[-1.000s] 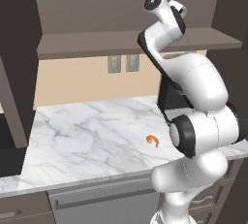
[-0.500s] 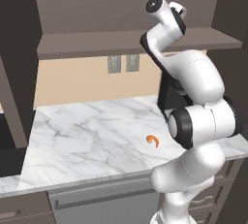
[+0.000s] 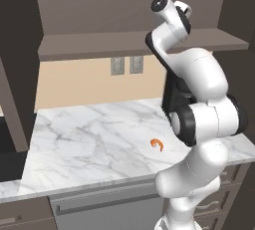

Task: Retrieve the tupperware from the cabinet, then place the raw meat into the tupperware to avoid contamination.

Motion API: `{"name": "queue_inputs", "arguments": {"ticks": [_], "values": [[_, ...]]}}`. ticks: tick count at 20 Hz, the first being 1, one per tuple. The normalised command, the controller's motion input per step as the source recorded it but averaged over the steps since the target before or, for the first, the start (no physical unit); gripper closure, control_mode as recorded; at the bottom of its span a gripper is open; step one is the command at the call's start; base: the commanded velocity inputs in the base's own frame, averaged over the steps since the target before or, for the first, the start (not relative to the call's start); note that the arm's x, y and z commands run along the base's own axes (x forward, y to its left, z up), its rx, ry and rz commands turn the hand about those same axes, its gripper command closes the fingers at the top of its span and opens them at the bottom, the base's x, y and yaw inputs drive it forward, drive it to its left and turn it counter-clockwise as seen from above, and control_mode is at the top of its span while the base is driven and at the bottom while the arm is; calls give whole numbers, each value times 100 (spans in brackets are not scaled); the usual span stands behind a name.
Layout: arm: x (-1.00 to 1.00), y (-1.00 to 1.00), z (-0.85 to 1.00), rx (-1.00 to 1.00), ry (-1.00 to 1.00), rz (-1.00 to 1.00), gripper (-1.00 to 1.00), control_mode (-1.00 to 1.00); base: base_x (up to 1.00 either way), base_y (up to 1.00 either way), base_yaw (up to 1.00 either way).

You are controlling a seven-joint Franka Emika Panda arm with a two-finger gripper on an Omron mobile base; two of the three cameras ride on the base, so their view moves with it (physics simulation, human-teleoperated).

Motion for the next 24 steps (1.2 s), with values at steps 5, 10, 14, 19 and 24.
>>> {"name": "queue_inputs", "arguments": {"ticks": [5,10,14,19,24], "values": [[26,-8,-8,-1,0,0,-100,-100,0,0,0],[30,-8,-12,0,4,0,-100,-100,0,0,0],[33,-9,-15,0,5,0,-100,-100,0,0,0],[31,-8,-15,0,6,0,-100,-100,0,0,0],[18,0,-9,0,2,0,-100,-100,0,0,0]]}}
